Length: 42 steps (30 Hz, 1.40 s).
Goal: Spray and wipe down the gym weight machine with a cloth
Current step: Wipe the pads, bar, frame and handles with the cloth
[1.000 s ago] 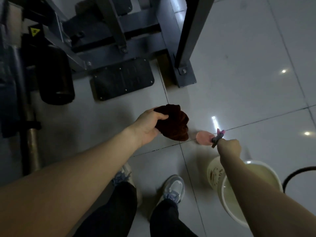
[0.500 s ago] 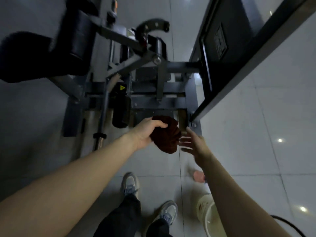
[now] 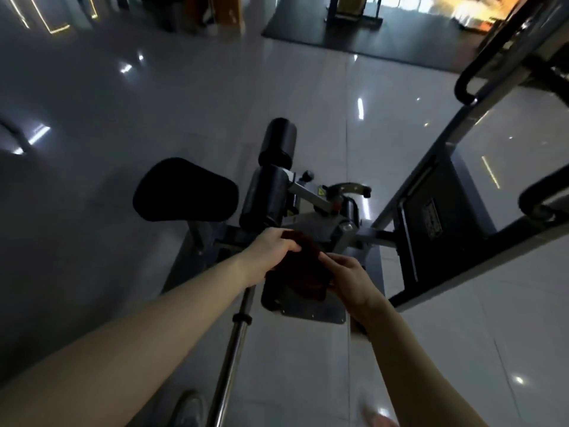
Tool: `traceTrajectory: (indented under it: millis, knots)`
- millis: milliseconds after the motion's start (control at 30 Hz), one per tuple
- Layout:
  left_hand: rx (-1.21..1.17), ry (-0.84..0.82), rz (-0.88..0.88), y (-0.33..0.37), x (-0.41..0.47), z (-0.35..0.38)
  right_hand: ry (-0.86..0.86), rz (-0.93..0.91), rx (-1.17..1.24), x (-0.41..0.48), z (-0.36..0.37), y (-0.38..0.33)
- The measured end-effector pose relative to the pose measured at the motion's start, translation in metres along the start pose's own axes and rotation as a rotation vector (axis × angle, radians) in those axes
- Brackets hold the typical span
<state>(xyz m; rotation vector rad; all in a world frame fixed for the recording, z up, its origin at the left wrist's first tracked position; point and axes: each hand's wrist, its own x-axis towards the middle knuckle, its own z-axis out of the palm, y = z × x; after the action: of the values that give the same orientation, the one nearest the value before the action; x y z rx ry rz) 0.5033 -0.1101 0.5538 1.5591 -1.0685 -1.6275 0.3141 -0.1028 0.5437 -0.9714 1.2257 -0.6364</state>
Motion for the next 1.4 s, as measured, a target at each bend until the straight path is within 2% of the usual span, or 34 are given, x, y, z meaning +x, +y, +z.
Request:
traceTrajectory:
  millis: [100,167,267,367,433,533,700,833,967,1133,1300,1400]
  knots:
    - [0.169,0.091,0.085,0.017,-0.002,-0.064,0.102,-0.023,0.069,0.013,0.059,-0.026]
    - [0.195,0.133,0.104,0.027,-0.002,-0.102,0.168,-0.055,0.151,0.020,0.084,-0.039]
    - [0.141,0.053,0.045,0.039,-0.003,-0.144,0.220,-0.095,0.219,0.021,0.112,-0.057]
    - [0.046,-0.080,0.027,0.049,-0.001,-0.153,0.237,-0.140,0.281,0.020,0.120,-0.068]
    - [-0.033,-0.117,0.000,0.055,0.000,-0.150,0.208,-0.146,0.328,0.018,0.117,-0.073]
    - [-0.074,-0.215,-0.075,0.070,0.004,-0.147,0.070,-0.087,0.350,0.016,0.107,-0.081]
    - [0.029,-0.373,0.015,0.086,0.015,-0.145,-0.175,-0.044,0.361,0.019,0.090,-0.087]
    - [0.244,-0.281,0.024,0.083,0.033,-0.146,-0.192,0.109,0.158,0.038,0.098,-0.085]
    - [0.393,-0.213,-0.078,0.060,0.062,-0.158,-0.008,0.178,0.172,0.062,0.102,-0.065]
    - [0.453,-0.042,-0.144,0.046,0.140,-0.206,0.423,0.143,0.229,0.098,0.089,-0.049]
    - [0.584,-0.007,-0.106,0.055,0.240,-0.232,0.788,0.065,-0.097,0.148,0.120,-0.049]
    - [0.636,-0.054,-0.081,0.069,0.272,-0.228,0.879,0.126,-0.264,0.181,0.150,-0.043]
